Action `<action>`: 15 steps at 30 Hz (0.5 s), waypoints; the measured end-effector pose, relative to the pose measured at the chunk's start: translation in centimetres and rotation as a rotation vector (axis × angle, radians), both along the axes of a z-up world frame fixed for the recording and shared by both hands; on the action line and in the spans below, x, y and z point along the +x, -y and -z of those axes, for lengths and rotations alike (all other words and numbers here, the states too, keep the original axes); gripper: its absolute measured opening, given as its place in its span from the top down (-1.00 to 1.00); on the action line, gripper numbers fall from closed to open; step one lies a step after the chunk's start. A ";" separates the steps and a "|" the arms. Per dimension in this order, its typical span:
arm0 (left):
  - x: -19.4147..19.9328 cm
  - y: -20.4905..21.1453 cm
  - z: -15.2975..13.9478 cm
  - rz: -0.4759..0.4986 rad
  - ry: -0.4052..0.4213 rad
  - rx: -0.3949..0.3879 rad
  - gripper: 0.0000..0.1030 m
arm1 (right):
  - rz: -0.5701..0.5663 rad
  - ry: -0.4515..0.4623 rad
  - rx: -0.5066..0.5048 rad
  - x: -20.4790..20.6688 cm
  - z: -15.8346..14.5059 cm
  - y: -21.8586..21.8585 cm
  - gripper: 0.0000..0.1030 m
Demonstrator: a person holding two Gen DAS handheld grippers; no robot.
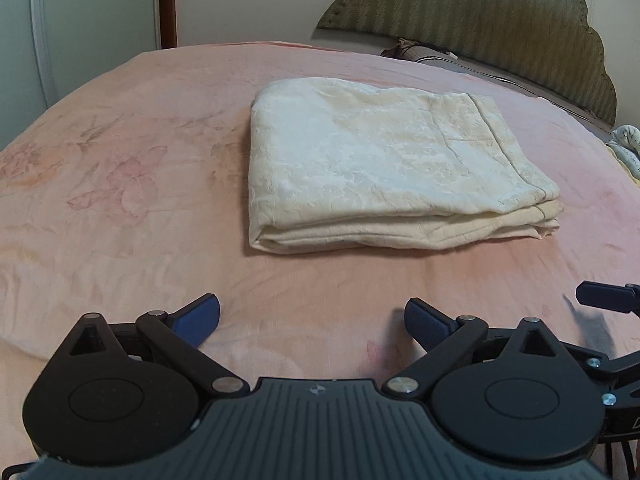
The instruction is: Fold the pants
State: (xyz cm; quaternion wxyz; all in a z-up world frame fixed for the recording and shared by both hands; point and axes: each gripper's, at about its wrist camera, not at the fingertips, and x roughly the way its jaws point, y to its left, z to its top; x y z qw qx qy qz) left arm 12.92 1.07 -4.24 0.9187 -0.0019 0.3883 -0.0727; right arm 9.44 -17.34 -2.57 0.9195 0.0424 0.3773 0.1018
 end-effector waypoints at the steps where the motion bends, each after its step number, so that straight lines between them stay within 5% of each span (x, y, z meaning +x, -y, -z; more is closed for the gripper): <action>1: -0.2 -0.1 0.0 -0.002 0.001 -0.001 -0.95 | 0.006 0.000 0.007 -0.4 0.0 0.0 -0.99; 15: -2.1 0.1 0.5 -0.024 0.056 0.069 -0.99 | 0.023 0.019 -0.038 -2.6 0.2 -2.1 -0.99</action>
